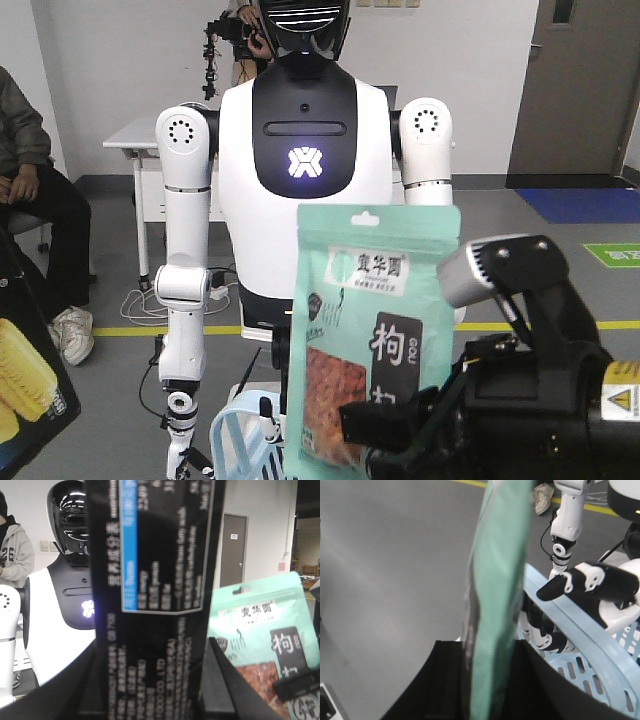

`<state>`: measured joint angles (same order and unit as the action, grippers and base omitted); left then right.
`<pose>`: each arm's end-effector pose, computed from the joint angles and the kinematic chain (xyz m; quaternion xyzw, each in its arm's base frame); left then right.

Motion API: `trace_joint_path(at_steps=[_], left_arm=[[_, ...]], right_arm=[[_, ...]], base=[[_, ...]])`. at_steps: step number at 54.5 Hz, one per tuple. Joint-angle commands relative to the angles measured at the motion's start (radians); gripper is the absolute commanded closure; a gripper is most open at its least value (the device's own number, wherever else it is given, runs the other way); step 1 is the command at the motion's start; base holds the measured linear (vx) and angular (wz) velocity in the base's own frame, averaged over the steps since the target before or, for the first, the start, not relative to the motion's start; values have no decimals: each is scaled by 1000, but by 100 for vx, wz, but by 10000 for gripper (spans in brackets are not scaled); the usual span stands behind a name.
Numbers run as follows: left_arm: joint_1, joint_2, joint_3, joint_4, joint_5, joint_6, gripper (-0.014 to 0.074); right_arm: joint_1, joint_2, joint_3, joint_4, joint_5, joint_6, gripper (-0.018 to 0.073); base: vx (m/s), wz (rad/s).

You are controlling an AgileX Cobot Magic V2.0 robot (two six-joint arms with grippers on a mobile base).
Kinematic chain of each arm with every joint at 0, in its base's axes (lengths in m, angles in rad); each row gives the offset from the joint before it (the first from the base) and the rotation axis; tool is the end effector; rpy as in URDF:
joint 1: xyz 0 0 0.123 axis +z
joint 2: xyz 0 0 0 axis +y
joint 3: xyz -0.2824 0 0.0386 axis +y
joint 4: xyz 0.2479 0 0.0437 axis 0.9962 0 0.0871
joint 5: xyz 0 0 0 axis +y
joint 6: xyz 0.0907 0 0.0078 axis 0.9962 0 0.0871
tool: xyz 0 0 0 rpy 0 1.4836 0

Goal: Pick snacks and fruit into basket
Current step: 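Lower the goji bag into the basket and open the right gripper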

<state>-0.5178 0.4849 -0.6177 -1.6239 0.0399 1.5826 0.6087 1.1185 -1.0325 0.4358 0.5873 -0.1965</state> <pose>0.0823 -0.0512 0.3850 0.1624 0.6030 -0.2275 0.7472 0.1829 0.1535 0.3704 -0.2433 0.8315 0.2810 0.4127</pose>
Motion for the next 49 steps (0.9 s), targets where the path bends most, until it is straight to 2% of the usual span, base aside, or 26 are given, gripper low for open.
trace_joint_path(at_steps=[1,26,49], left_arm=[[-2,3,-33,-3,6,-4,603],[-2,3,-33,-3,6,-4,603],[-2,3,-33,-3,6,-4,603]], right_arm=[[5,4,-31,5,-24,-37,567],[5,162,-31,1,54,-83,567],[5,235,-31,2,88,-260,567]], base=[[0,0],[0,0],[0,0]])
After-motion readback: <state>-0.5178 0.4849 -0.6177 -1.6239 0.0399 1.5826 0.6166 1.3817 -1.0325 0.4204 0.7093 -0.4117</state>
